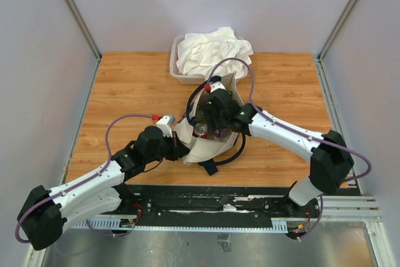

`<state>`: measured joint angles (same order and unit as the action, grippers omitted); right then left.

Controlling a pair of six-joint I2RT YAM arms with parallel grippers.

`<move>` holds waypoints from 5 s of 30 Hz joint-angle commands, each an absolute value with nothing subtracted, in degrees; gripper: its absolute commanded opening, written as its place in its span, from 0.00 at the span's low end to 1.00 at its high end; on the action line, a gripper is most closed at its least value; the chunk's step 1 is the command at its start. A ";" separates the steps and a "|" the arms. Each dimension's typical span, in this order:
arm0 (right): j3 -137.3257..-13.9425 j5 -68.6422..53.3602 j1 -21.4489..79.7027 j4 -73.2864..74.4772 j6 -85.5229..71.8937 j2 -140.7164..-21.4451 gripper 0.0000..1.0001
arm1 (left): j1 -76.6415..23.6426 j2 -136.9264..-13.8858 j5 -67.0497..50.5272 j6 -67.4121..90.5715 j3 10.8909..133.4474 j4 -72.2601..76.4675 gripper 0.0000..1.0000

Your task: Take the beverage out of the canvas bag

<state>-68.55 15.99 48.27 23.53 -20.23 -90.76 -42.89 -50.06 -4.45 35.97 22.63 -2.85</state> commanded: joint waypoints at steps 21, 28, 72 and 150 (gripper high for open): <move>-81.06 41.50 41.89 20.54 2.41 -64.63 0.01 | -42.85 -52.76 -3.94 33.49 23.39 -9.63 0.01; -77.21 35.98 22.97 23.87 -3.87 -62.99 0.01 | -42.81 -53.02 -3.70 32.96 23.71 -9.44 0.00; -57.58 7.38 -2.29 11.07 -14.89 -85.94 0.50 | -42.80 -55.90 -1.36 31.20 25.43 -9.32 0.08; -78.86 29.34 37.13 17.19 -15.87 -96.58 0.69 | -42.85 -55.03 -1.16 30.48 24.79 -10.81 0.08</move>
<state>-79.02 26.13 39.57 17.93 -14.02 -95.26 -42.89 -54.43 -3.90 31.27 26.00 -3.86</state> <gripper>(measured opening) 0.697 0.084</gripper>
